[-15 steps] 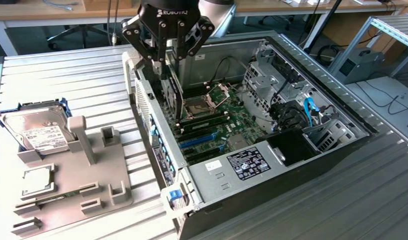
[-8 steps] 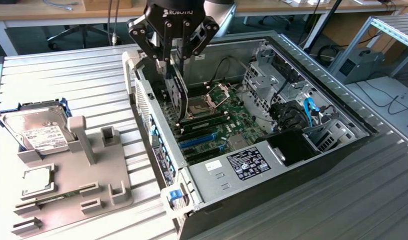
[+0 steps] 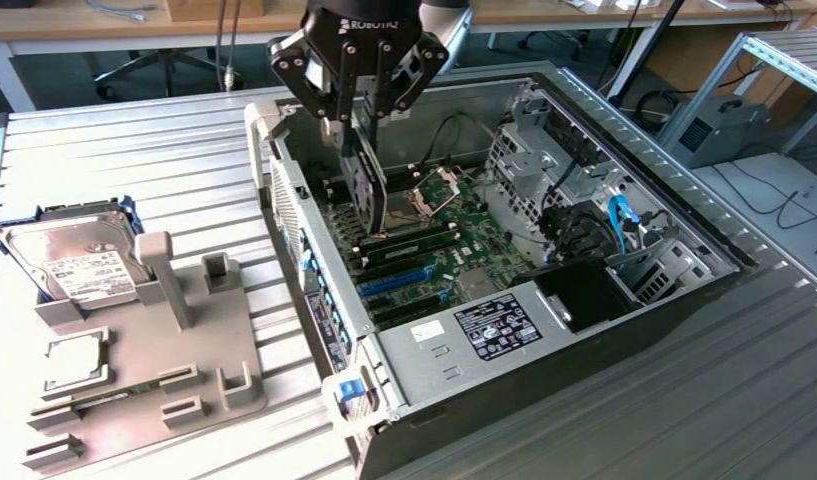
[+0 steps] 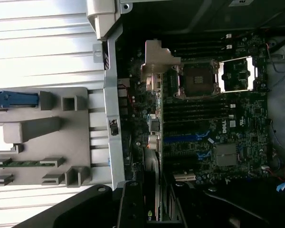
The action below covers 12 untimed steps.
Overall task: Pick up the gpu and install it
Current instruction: 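Pick up the gpu and move the gpu toward the slot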
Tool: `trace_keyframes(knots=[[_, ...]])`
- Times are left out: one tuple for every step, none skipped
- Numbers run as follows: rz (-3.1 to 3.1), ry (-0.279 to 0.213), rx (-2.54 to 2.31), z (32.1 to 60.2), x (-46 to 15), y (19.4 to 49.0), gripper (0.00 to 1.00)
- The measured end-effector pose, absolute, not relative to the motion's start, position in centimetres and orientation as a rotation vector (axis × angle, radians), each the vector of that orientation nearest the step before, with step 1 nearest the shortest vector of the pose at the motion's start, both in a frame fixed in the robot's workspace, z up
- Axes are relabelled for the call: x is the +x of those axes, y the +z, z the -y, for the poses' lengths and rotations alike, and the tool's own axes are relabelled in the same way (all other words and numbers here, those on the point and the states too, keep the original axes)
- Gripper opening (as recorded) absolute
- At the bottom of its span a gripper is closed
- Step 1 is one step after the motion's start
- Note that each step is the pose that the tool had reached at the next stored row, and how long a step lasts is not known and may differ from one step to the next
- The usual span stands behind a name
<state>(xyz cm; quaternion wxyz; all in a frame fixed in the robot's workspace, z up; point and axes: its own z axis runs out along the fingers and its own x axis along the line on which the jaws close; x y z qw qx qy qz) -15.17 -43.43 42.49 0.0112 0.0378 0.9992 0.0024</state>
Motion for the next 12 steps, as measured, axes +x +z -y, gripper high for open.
trace_keyframes(knots=[[-3.117, 0.008, 0.118, 43.43, -15.07, 42.48, 0.26], [-3.117, 0.008, 0.118, 43.43, -14.98, 42.47, 0.26], [-3.117, 0.008, 0.118, 43.43, -14.90, 42.47, 0.26], [-3.117, 0.008, 0.118, 43.43, -14.81, 42.46, 0.26], [-3.117, 0.008, 0.118, 43.43, -14.73, 42.46, 0.26], [-3.117, 0.008, 0.118, 43.43, -14.66, 42.45, 0.26], [-3.117, 0.008, 0.118, 43.43, -14.58, 42.45, 0.26], [-3.117, 0.008, 0.118, 43.43, -14.50, 42.44, 0.26], [-3.117, 0.007, 0.118, 43.43, -14.39, 42.44, 0.26], [-3.117, 0.008, 0.118, 43.43, -14.32, 42.43, 0.26], [-3.117, 0.008, 0.118, 43.43, -14.22, 42.43, 0.26], [-3.117, 0.008, 0.118, 43.43, -14.08, 42.41, 0.26]])
